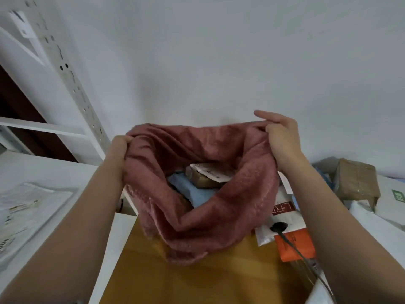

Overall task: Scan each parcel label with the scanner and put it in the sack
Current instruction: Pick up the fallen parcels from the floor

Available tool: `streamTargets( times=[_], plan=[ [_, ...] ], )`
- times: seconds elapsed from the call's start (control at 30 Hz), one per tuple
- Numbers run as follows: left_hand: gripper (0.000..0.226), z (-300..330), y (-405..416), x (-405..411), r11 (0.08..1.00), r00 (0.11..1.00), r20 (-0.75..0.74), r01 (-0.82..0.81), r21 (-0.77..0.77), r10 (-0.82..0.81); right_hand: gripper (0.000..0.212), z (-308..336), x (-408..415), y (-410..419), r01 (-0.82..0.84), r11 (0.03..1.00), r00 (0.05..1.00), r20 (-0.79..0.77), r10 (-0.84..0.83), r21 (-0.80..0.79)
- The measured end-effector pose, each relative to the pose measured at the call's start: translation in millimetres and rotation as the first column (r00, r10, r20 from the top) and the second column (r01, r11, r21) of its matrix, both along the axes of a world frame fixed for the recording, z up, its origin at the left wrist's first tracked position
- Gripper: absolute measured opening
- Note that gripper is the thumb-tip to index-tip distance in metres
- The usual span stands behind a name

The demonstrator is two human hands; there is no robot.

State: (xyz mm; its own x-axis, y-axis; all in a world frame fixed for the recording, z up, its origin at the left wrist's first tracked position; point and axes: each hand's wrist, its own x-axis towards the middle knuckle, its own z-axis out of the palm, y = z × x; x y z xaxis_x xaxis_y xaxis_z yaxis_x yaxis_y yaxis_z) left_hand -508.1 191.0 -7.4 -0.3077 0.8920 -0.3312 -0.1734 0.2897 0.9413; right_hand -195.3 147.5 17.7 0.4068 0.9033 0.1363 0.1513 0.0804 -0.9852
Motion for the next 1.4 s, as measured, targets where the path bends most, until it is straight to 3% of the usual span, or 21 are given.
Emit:
streamTargets(
  times=[0.07, 0.1, 0.17, 0.27, 0.33, 0.4, 0.5, 0.6, 0.67, 0.73, 0.8, 0.87, 0.93, 1.0, 1.1, 1.2, 1.27, 1.33, 1.4],
  plan=[
    [0.039, 7.7, 3.3, -9.5, 0.999, 0.999, -0.038, 0.004, 0.036, -0.003, 0.05, 12.8, 3.1, -2.6, -0.005, 0.995, 0.997, -0.082, 0.013, 0.1],
    [0.035, 5.1, 4.1, -11.8, 1.0, 0.995, -0.097, 0.014, 0.008, -0.013, 0.049, 11.7, 4.5, -2.9, -0.006, 0.998, 0.998, -0.069, 0.011, 0.068],
    [0.025, -10.3, 2.1, -11.7, 0.996, 0.977, -0.21, 0.025, -0.09, -0.043, 0.042, -4.1, 9.7, -1.9, 0.027, 0.996, 0.995, 0.095, -0.019, -0.085],
    [0.021, -51.8, -4.2, -12.3, 0.965, 0.985, -0.166, 0.007, -0.26, -0.051, 0.031, -42.9, 25.1, -5.2, 0.119, 0.947, 0.905, 0.424, 0.02, -0.298],
    [0.019, -77.9, -6.3, -19.1, 0.948, 0.978, -0.202, -0.013, -0.319, -0.054, 0.037, -63.4, 36.5, -5.7, 0.11, 0.902, 0.887, 0.45, 0.099, -0.416],
    [0.04, -97.9, -4.1, -24.1, 0.944, 0.938, -0.34, -0.056, -0.325, -0.062, 0.057, -81.0, 45.2, -6.3, 0.096, 0.858, 0.883, 0.44, 0.161, -0.505],
    [0.081, -110.0, -7.8, -19.5, 0.923, 0.74, -0.661, -0.156, -0.352, -0.127, 0.072, -100.9, 48.4, -7.8, 0.102, 0.803, 0.861, 0.457, 0.224, -0.587],
    [0.097, -116.8, -10.6, -8.3, 0.939, 0.542, -0.79, -0.005, -0.344, -0.287, 0.067, -117.3, 46.7, -9.6, 0.162, 0.76, 0.802, 0.532, 0.27, -0.629],
    [0.094, -126.7, -11.1, -6.8, 0.952, 0.25, -0.919, 0.07, -0.297, -0.305, 0.055, -120.4, 40.6, -13.4, 0.347, 0.723, 0.658, 0.705, 0.267, -0.598],
    [0.079, -131.9, -9.4, -2.7, 0.963, -0.004, -0.984, 0.205, -0.177, -0.18, 0.058, -122.5, 33.3, -16.1, 0.453, 0.762, 0.52, 0.831, 0.196, -0.463],
    [0.053, -133.7, -1.4, 7.7, 0.915, -0.129, -0.991, 0.396, -0.082, -0.033, 0.053, -122.5, 25.2, -14.3, 0.375, 0.889, 0.422, 0.902, 0.09, -0.264],
    [0.034, -134.2, 10.2, 21.8, 0.825, -0.191, -0.98, 0.545, -0.154, -0.057, 0.036, -124.6, 16.0, -6.9, 0.123, 0.972, 0.373, 0.917, 0.143, -0.201],
    [0.025, -137.8, 21.0, 33.5, 0.747, -0.191, -0.962, 0.607, -0.271, -0.193, 0.035, -133.1, 4.4, -3.0, -0.124, 0.928, 0.403, 0.837, 0.371, -0.352],
    [0.022, -143.7, 32.9, 40.3, 0.71, -0.204, -0.93, 0.602, -0.366, -0.307, 0.045, -149.8, -4.2, -5.0, -0.21, 0.812, 0.409, 0.705, 0.58, -0.545],
    [0.027, -152.0, 51.5, 47.0, 0.665, -0.213, -0.884, 0.593, -0.455, -0.416, 0.056, -173.4, -5.8, -11.1, -0.16, 0.725, 0.317, 0.661, 0.68, -0.67],
    [0.058, -158.5, 68.4, 51.2, 0.597, -0.21, -0.826, 0.602, -0.531, -0.523, 0.066, -185.0, 1.2, -19.5, -0.069, 0.688, 0.199, 0.666, 0.719, -0.722],
    [0.071, -160.7, 74.6, 56.0, 0.651, -0.098, -0.848, 0.598, -0.468, -0.521, 0.066, -188.5, 8.8, -26.1, -0.019, 0.663, 0.159, 0.653, 0.74, -0.748],
    [0.072, -158.1, 77.6, 63.4, 0.791, 0.136, -0.912, 0.558, -0.251, -0.386, 0.064, -189.6, 17.6, -31.9, 0.001, 0.657, 0.175, 0.647, 0.742, -0.754],
    [0.072, -151.5, 80.5, 72.4, 0.853, 0.261, -0.926, 0.511, -0.106, -0.272, 0.059, -188.6, 21.9, -34.5, 0.012, 0.672, 0.2, 0.66, 0.724, -0.741]
  ],
)
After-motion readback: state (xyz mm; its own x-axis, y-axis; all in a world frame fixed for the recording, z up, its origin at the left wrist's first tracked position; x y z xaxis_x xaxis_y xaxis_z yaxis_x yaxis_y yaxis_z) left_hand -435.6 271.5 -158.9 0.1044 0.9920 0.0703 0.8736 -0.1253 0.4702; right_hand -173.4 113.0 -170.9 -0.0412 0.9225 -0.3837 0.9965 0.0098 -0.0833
